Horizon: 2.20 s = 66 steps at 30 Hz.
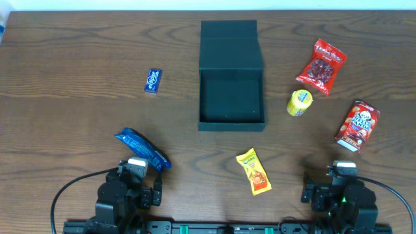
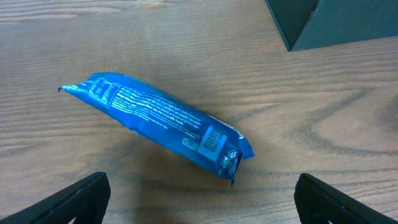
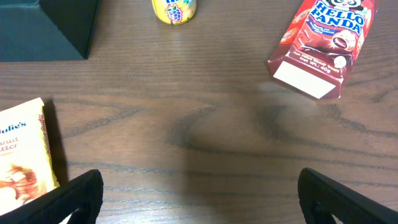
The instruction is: Pack container
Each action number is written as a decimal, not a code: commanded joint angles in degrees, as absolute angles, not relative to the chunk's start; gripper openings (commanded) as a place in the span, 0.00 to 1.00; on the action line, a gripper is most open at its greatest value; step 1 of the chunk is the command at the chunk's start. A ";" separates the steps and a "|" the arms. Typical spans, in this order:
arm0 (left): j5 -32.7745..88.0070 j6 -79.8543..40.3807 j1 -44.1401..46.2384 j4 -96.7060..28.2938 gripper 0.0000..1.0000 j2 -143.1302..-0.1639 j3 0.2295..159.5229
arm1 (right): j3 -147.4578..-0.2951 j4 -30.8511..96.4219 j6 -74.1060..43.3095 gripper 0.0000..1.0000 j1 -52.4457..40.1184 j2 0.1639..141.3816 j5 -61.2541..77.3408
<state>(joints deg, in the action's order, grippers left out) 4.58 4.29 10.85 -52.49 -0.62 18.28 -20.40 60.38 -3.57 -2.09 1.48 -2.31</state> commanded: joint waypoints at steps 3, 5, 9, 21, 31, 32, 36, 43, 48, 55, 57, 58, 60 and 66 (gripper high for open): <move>5.17 3.86 10.48 -53.63 0.95 -0.21 15.75 | -20.05 60.62 -2.92 0.99 -2.28 1.02 -2.09; 5.17 3.86 10.48 -53.63 0.95 -0.21 15.75 | -20.05 60.62 -2.92 0.99 -2.26 1.02 -2.09; 5.17 3.86 10.48 -53.63 0.95 -0.21 15.75 | -20.05 60.62 -2.92 0.99 -2.28 1.02 -2.09; 5.17 3.86 10.48 -53.63 0.95 -0.21 15.75 | -20.05 60.62 -2.90 0.99 -2.28 1.02 -3.62; 5.17 3.86 10.48 -53.63 0.95 -0.21 15.75 | -20.14 60.64 -2.90 0.99 -2.26 1.45 -3.62; 5.17 3.86 10.48 -53.63 0.96 -0.21 15.75 | -20.38 60.66 -2.90 0.99 -2.26 2.04 -3.62; 5.17 3.86 10.48 -53.63 0.95 -0.21 15.75 | -23.57 58.76 -2.90 0.99 -2.26 8.64 -3.62; 5.19 3.86 10.48 -53.63 0.96 -0.21 15.75 | -37.19 59.13 -0.97 0.99 -2.26 23.86 -7.79; 5.17 3.86 10.48 -53.63 0.96 -0.21 15.75 | -47.81 59.09 -0.99 0.99 -2.26 32.77 -8.99; 5.17 3.86 10.48 -53.63 0.95 -0.21 15.75 | -58.70 59.07 -1.06 0.99 -2.28 42.22 -8.93; 5.17 3.86 10.48 -53.63 0.95 -0.21 15.75 | -59.05 59.42 -6.11 0.99 -2.28 42.87 -5.63; 5.17 3.86 10.48 -53.63 0.95 -0.21 15.75 | -59.05 59.86 -9.80 0.99 -2.28 42.87 -3.51; 5.17 3.86 10.48 -53.63 0.95 -0.21 15.75 | -59.05 60.55 -11.33 0.99 -2.28 42.87 -1.50; 5.17 3.86 10.48 -53.63 0.95 -0.21 15.75 | -59.05 58.76 -15.94 0.99 -2.26 42.89 -1.23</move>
